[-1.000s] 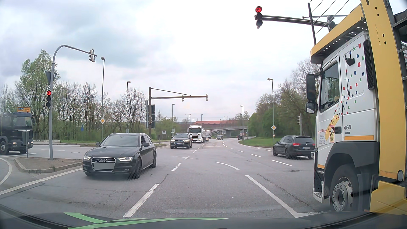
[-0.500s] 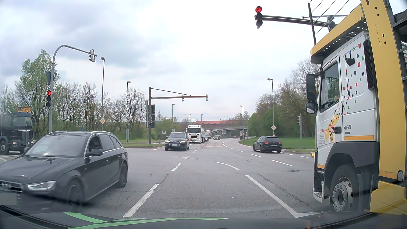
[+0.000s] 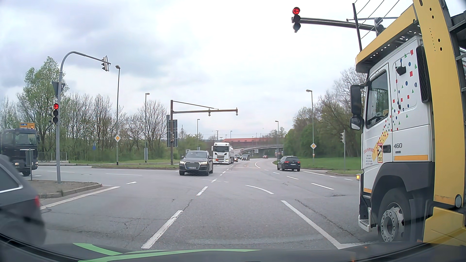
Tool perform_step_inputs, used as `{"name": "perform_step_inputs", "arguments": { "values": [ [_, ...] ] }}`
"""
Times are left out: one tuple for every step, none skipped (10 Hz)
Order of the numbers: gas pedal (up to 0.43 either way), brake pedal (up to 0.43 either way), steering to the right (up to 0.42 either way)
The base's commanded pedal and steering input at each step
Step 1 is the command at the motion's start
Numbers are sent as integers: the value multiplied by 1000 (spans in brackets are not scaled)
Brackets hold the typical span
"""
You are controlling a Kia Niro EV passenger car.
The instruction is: Follow the waypoints while adhering to traffic rules and regulations
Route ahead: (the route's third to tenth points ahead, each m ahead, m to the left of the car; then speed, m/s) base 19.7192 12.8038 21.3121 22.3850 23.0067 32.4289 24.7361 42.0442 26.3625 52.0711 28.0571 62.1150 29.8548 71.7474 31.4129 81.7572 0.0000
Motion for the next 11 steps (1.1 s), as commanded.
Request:
{"name": "perform_step_inputs", "arguments": {
  "values": [
    [0,311,8],
    [0,311,7],
    [0,311,7],
    [0,311,8],
    [0,311,8],
    [0,311,8],
    [0,311,8],
    [0,311,8],
    [0,317,7],
    [0,311,7],
    [0,311,7]
  ]
}}
